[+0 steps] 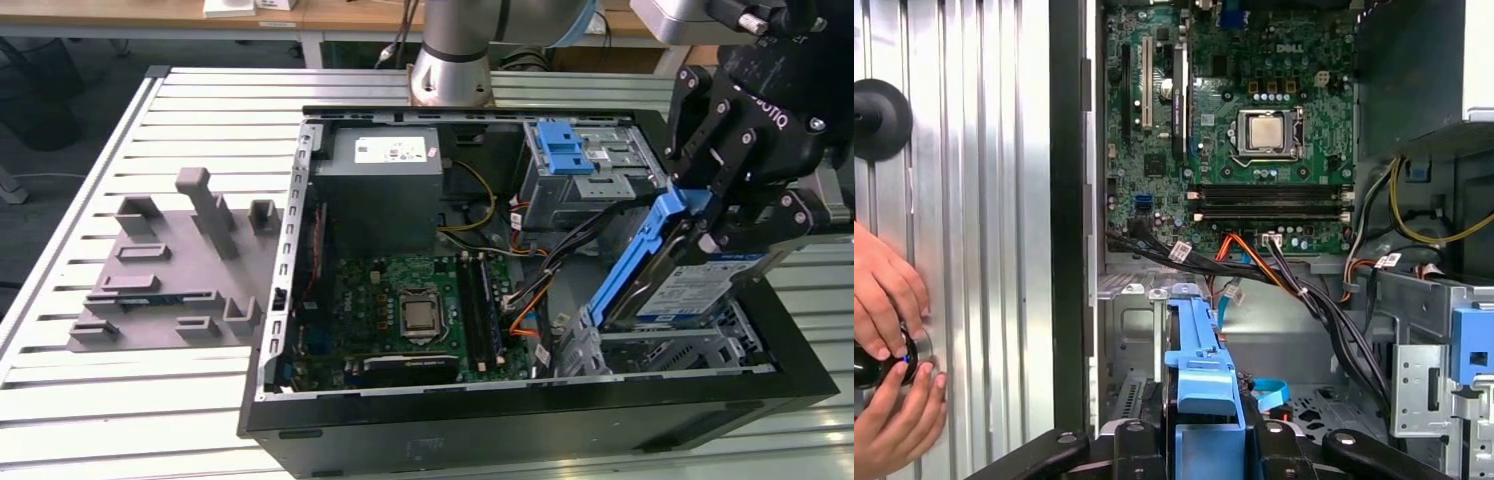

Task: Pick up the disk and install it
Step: 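Insert the disk into the insertion slot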

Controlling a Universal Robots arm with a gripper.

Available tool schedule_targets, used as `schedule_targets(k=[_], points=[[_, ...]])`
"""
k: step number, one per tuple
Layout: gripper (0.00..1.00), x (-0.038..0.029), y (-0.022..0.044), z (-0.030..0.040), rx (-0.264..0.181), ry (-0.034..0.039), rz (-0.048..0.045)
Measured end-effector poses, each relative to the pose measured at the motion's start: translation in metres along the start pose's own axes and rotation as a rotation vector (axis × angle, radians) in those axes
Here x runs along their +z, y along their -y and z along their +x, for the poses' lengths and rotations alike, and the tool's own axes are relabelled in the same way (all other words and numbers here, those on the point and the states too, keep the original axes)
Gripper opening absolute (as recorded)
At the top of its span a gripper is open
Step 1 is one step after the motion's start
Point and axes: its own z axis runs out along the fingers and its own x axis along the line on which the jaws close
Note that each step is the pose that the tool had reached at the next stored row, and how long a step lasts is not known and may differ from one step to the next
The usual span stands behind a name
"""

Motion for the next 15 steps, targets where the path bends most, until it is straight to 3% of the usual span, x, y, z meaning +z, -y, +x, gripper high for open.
schedule_targets(k=[9,10,15], points=[[0.37,0.0002,0.0000,0.0000,0.000,-0.0006,0.0000],[0.44,0.0004,0.0000,0.0000,0.000,-0.0005,0.0000],[0.44,0.0026,-0.0001,0.0000,0.000,-0.0005,0.0000]])
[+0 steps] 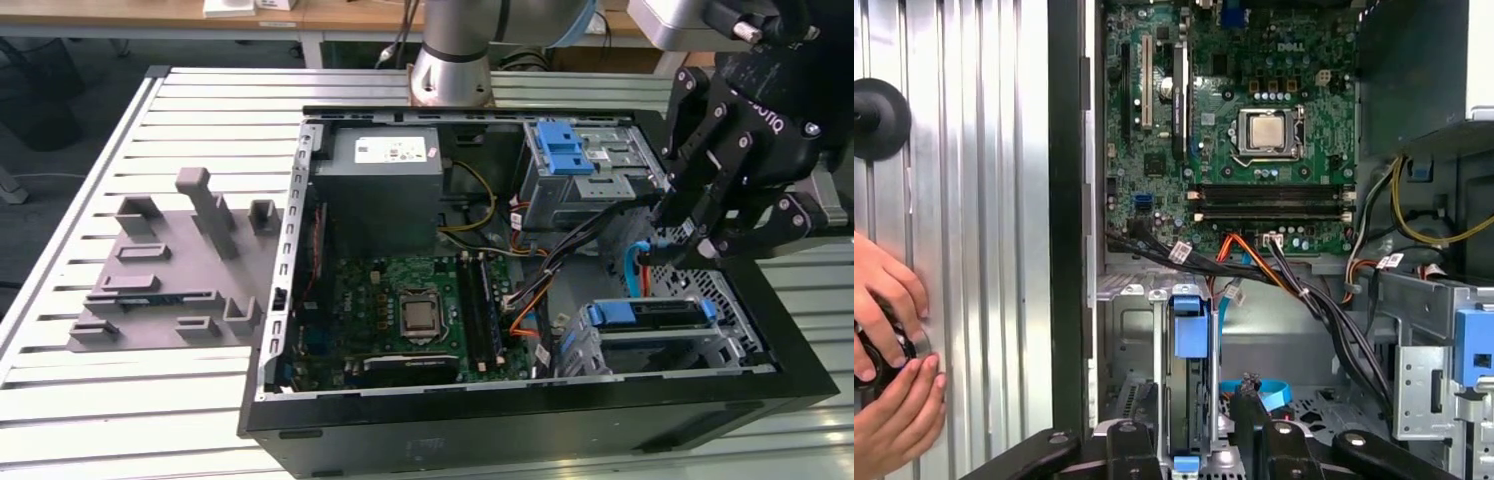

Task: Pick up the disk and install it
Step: 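Insert the disk into the insertion slot, then insert the first disk wire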

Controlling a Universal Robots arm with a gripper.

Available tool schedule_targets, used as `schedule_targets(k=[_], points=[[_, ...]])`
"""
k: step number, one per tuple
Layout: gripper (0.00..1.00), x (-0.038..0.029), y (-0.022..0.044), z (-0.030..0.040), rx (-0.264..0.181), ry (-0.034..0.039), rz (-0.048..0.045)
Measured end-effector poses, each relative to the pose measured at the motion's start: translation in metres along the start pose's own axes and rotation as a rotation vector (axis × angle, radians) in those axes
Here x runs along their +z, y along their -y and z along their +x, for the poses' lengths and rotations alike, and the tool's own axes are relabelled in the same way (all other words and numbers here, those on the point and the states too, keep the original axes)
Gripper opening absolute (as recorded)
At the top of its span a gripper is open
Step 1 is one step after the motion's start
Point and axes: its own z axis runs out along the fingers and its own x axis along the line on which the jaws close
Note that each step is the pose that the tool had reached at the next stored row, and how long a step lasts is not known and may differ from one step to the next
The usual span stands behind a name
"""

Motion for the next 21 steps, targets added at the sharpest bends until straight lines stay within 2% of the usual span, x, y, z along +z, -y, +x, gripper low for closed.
schedule_targets(k=[2,7,9,10,12,13,14,21], points=[[0.44,0.0010,0.0000,0.0000,0.000,0.0002,0.0000],[0.42,0.0083,-0.0002,-0.0001,0.000,0.0001,0.0001],[0.30,0.0109,-0.0003,-0.0001,0.000,0.0001,0.0000],[0.30,0.0125,-0.0003,-0.0002,0.000,0.0002,0.0000],[0.18,0.0149,-0.0004,-0.0002,0.000,0.0001,0.0000],[0.18,0.0155,-0.0004,-0.0002,0.000,-0.0001,0.0001],[0.12,0.0156,-0.0004,-0.0002,0.000,-0.0001,0.0000],[0.11,0.0163,-0.0004,-0.0002,0.000,0.0001,0.0000]])
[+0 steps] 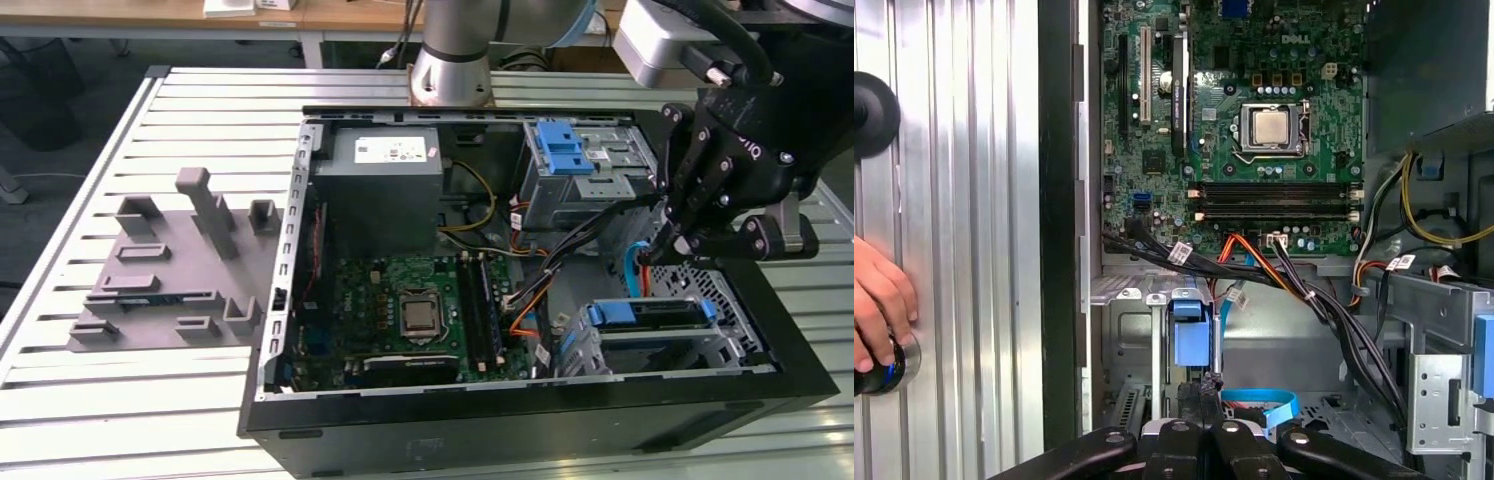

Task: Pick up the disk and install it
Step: 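Insert the first disk wire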

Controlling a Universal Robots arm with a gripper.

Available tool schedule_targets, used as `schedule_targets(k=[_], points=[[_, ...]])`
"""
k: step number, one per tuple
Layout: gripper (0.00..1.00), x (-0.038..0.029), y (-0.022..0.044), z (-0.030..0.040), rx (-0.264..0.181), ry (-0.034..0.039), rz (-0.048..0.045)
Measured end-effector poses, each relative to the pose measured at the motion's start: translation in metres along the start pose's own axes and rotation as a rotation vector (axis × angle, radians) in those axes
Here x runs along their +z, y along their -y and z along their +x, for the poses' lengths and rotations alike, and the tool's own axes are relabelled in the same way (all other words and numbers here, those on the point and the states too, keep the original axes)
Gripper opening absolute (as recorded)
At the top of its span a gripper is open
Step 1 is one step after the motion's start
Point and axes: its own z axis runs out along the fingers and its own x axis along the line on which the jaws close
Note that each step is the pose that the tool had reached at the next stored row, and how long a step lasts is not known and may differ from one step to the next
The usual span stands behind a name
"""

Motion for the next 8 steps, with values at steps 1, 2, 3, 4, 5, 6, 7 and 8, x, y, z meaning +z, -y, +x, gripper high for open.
schedule_targets(k=[1,2,3,4,5,6,7,8], points=[[0.11,0.0000,0.0000,0.0000,0.000,0.0000,0.0000],[0.11,0.0001,0.0000,0.0000,0.000,0.0000,0.0000],[0.11,0.0001,0.0000,0.0000,0.000,0.0000,0.0000],[0.11,0.0001,0.0000,0.0000,0.000,0.0000,0.0000],[0.11,0.0001,0.0000,0.0000,0.000,0.0000,0.0000],[0.11,0.0001,0.0000,0.0000,0.000,0.0000,0.0000],[0.11,0.0002,0.0000,0.0000,0.000,0.0000,0.0000],[0.11,0.0002,0.0000,0.0000,0.000,0.0000,0.0000]])
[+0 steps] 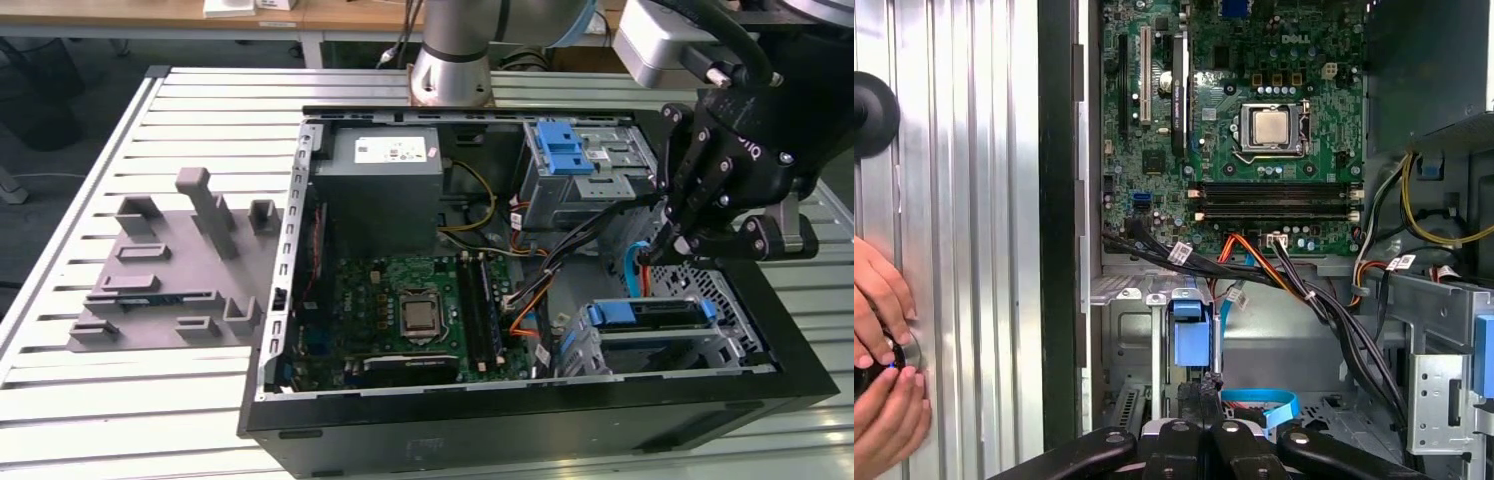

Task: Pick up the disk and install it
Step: 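Insert the first disk wire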

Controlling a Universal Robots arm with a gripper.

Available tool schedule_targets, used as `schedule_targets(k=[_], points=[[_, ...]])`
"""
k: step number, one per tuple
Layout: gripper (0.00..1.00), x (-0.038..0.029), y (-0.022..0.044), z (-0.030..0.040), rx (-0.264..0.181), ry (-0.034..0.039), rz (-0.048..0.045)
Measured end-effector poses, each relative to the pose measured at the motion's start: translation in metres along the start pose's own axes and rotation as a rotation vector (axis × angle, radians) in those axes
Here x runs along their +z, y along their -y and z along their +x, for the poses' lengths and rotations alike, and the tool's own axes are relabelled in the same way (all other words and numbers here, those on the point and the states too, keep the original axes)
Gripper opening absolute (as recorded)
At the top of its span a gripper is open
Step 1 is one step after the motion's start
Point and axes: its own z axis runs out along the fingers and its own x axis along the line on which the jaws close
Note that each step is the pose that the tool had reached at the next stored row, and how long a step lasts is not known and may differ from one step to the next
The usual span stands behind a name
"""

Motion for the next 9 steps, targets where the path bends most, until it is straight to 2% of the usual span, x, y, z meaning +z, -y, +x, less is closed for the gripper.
schedule_targets(k=[4,9], points=[[0.11,0.0003,0.0024,0.0000,0.000,0.0002,0.0000],[0.11,0.0012,0.0179,-0.0005,0.000,0.0000,-0.0016]])
